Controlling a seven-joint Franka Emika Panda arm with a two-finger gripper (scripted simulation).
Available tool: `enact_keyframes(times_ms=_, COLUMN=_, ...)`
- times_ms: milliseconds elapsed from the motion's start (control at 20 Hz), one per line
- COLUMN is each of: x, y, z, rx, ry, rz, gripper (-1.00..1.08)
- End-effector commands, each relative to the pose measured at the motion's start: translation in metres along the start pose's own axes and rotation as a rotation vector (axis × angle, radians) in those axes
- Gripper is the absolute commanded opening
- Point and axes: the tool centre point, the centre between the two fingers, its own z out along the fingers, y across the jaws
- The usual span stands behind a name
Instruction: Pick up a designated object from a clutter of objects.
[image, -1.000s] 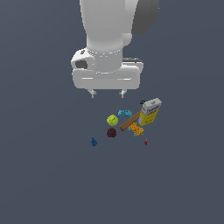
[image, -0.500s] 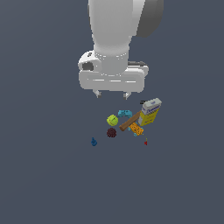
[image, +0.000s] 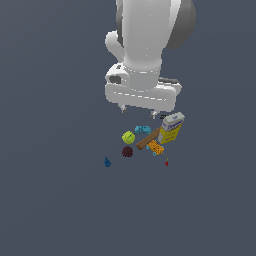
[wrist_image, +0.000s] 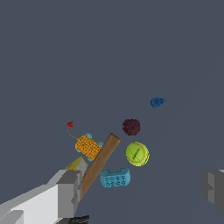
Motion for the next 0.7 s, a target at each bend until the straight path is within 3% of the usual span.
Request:
enact_keyframes(times_ms=0, x=-0.005, y=-0.009, z=0.005, rx=-0.001, ry=-0.001, rz=0.045, gripper=1.0)
enact_keyframes(times_ms=650, x=-0.034, y=-0.052, z=0.032, rx=-0.005, ry=-0.003, rz=0.274, gripper=1.0)
